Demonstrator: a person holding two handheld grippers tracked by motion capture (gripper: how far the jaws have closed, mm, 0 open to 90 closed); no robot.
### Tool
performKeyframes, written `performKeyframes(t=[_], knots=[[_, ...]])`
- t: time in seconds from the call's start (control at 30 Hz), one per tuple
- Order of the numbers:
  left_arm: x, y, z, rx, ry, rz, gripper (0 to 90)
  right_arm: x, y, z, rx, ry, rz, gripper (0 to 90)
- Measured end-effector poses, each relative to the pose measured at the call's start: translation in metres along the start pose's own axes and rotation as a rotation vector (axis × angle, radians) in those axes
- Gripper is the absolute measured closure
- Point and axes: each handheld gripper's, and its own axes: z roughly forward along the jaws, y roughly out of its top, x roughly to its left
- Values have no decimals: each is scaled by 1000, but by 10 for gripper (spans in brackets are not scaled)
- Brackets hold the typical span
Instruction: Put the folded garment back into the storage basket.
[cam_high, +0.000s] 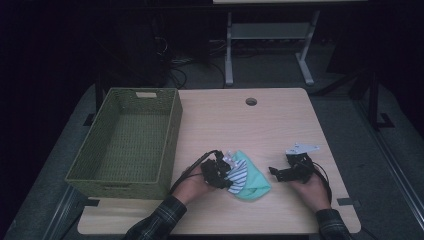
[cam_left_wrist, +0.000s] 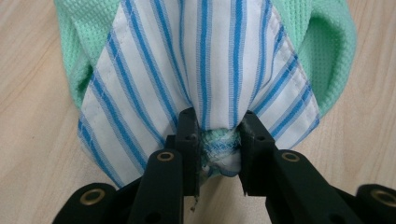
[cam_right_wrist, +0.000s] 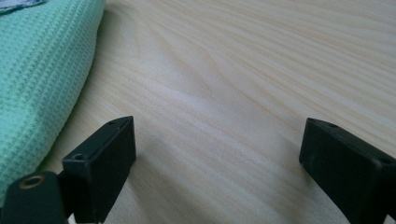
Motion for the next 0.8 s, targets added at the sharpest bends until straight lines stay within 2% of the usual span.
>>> performKeyframes(t=[0.2,0.3,0.47,0.53,0.7,0.8], knots=[[3,2,-6,-14,-24,-27,744,0,0,0,0,0,2,103],[5,3,-15,-47,-40,-54,744,0,0,0,0,0,2,103],[4,6,-27,-65,-40,-66,744,0,0,0,1,0,3,103],[5,7,-32,-64,-40,-54,744,0,0,0,0,-1,3,103],[5,12,-45,-91,-44,-73,744,0,0,0,0,-1,3,103],[6,15,-54,-94,-39,-66,743,0,0,0,1,-1,2,103]])
